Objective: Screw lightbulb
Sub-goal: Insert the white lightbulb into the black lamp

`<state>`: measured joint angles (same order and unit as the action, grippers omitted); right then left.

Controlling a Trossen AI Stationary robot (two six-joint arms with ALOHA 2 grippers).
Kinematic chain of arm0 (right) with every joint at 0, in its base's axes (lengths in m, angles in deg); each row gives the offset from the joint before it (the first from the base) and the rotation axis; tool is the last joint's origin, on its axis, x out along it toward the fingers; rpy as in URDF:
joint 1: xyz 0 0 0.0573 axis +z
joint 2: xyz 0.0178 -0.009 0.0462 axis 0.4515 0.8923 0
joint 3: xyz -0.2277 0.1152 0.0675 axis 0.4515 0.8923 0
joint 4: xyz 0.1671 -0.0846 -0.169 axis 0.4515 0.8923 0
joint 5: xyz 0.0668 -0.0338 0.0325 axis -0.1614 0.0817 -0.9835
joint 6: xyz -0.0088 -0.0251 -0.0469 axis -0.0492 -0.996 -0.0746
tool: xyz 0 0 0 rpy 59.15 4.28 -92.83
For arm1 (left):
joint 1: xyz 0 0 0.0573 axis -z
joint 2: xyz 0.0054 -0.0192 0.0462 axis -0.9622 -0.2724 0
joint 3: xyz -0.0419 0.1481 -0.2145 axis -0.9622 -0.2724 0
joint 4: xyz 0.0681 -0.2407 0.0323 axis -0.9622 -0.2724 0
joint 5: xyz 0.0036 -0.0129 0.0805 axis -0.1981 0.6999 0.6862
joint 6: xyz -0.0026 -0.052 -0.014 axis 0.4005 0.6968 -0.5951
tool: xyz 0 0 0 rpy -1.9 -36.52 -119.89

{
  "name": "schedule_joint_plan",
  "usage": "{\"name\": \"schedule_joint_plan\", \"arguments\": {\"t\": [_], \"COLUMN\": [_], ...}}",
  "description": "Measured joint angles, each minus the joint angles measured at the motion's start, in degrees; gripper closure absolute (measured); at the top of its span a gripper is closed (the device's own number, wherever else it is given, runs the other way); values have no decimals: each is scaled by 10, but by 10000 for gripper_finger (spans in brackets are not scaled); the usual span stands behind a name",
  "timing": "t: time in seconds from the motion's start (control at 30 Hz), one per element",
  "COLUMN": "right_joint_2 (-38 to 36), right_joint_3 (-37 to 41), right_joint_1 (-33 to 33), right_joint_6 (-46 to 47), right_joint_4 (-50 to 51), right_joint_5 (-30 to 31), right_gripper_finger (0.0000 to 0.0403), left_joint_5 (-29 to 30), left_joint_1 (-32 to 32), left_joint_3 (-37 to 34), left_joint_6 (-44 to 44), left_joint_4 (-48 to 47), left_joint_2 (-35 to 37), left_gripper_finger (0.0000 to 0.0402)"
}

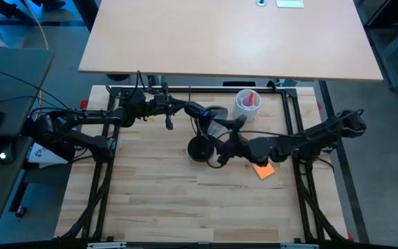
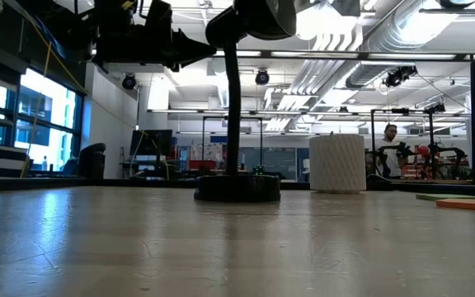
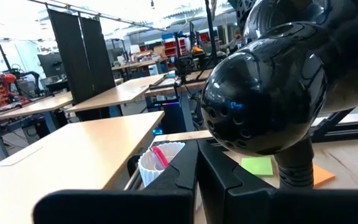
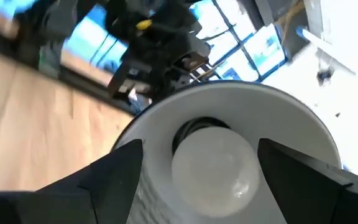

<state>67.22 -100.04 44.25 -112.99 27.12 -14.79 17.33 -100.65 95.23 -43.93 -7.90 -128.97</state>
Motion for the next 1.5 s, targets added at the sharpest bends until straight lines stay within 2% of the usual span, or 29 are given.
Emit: {"name": "schedule_joint_plan", "arguments": {"t": [0.13, 0.27, 0.43, 0.5, 0.73, 1.0, 1.2, 1.5], "right_joint_2": [0, 0, 0, 0, 0, 1, 1, 2], "right_joint_3": [0, 0, 0, 0, 0, 0, 0, 0], "right_joint_1": [8, 7, 2, -2, -29, -36, -36, -59], "right_joint_6": [-109, -263, -471, -506, -572, -598, -599, -572], "right_joint_4": [26, 30, 37, 56, 104, 67, 38, 27], "right_joint_5": [17, 48, 62, 40, 27, 8, 7, -23], "right_gripper_finger": [87, 87, 87, 87, 87, 87, 87, 87], "left_joint_5": [0, 1, -3, -14, -102, -107, -105, -104], "left_joint_1": [0, 0, -19, -33, -63, -61, -60, -60], "left_joint_3": [0, 0, 4, 8, 47, 71, 71, 71], "left_joint_6": [0, 10, 102, 136, 229, 226, 228, 275], "left_joint_4": [0, 0, -4, -6, -12, -13, -12, -11], "left_joint_2": [0, 0, 0, 0, -52, -114, -108, -76], "left_gripper_finger": [401, 401, 401, 401, 401, 401, 401, 401]}}
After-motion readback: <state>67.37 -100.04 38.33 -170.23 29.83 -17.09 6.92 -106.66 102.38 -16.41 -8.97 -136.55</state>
